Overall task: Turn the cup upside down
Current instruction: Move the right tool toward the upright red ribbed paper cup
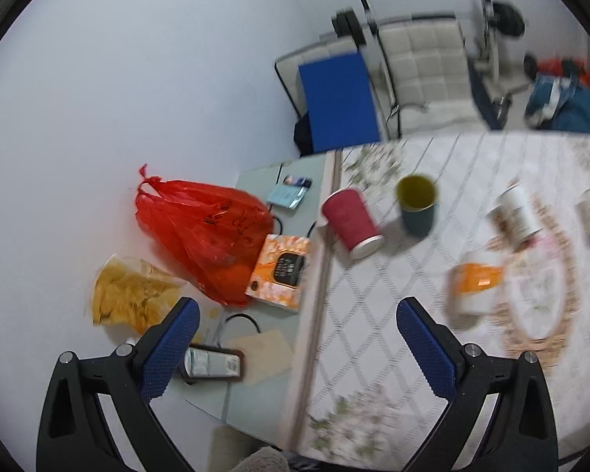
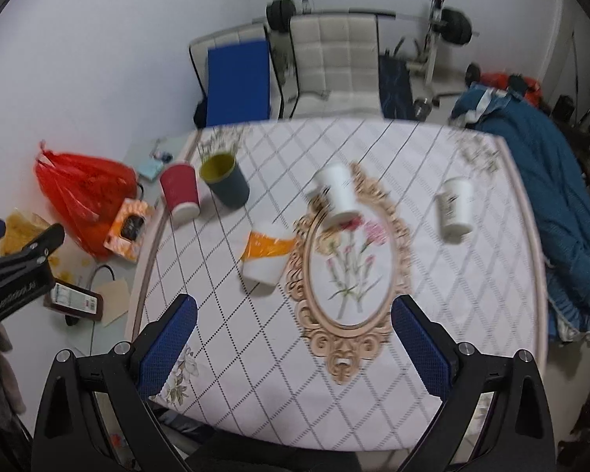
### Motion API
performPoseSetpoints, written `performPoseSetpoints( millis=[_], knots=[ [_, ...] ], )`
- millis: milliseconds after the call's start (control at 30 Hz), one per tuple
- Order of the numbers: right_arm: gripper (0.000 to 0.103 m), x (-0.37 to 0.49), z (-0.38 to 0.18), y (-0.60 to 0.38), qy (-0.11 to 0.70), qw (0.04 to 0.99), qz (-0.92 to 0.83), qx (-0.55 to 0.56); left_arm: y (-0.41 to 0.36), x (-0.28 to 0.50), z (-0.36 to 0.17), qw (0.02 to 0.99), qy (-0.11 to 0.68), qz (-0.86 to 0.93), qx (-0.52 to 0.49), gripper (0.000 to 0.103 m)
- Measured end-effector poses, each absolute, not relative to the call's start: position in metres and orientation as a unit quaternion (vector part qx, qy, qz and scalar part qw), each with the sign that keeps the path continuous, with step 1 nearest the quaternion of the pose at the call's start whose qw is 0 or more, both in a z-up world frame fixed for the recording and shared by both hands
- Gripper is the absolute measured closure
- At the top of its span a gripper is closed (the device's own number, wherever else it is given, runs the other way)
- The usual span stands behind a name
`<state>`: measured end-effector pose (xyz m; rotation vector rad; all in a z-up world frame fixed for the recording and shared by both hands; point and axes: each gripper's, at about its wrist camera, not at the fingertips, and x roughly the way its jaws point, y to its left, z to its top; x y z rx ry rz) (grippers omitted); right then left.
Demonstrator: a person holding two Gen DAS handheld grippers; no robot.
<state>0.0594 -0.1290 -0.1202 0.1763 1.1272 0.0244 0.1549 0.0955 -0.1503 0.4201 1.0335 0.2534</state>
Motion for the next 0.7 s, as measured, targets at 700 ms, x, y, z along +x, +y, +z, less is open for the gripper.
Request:
performPoseSetpoints(
  millis=[700],
  knots=[
    [0.002, 0.262, -0.253, -0.062, 0.622, 0.779, -0.048, 0.060, 0.167, 0.397, -0.296, 0.747, 0.662, 0.032, 0.055, 0.007]
  ],
)
